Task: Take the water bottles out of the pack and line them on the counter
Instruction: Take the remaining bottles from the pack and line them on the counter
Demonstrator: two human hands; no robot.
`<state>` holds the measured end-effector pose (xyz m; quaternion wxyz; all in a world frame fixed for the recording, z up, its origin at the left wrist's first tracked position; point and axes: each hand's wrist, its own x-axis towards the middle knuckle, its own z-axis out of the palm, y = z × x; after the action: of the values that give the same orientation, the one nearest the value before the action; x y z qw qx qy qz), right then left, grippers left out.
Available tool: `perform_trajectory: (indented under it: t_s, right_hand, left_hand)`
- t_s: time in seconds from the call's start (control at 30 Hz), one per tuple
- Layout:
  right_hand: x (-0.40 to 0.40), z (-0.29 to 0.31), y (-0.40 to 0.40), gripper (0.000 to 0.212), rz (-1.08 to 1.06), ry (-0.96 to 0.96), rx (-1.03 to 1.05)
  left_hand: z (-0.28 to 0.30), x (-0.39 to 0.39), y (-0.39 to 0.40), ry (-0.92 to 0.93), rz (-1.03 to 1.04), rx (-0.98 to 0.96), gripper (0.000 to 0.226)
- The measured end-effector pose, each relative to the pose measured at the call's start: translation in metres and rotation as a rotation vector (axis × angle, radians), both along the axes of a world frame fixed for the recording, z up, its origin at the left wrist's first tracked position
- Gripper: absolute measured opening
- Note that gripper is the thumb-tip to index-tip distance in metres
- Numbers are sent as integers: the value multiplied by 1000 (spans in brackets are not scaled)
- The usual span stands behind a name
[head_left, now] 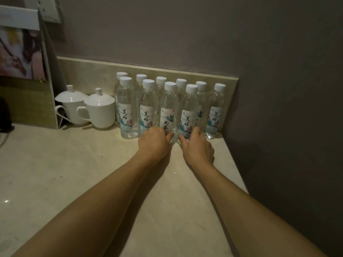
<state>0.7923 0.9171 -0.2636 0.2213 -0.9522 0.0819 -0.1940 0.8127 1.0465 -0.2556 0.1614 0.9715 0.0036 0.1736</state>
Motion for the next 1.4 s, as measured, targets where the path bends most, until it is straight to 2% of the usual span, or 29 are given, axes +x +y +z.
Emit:
perform_trajectory:
  t_s: [0.8, 0.97, 1.17, 1.27, 1.4]
  right_hand:
    - [-2, 0, 2, 51, 7, 30, 12]
    - [-5, 9, 0, 69, 79, 57, 63]
    - [-12, 26, -6, 51, 86, 27, 116]
    - [-18, 33, -8, 47, 60, -2, 138]
    - [-27, 46, -13, 44, 59, -64, 183]
  left_hand:
    - [0, -5, -1, 13, 6, -4, 44]
    - [10, -10, 1, 58, -2, 6, 48]
    - [31, -24, -1, 8, 6, 24, 40]
    - [43, -29, -6, -27, -15, -24, 33]
    - [47, -31, -11, -53, -60, -99, 35]
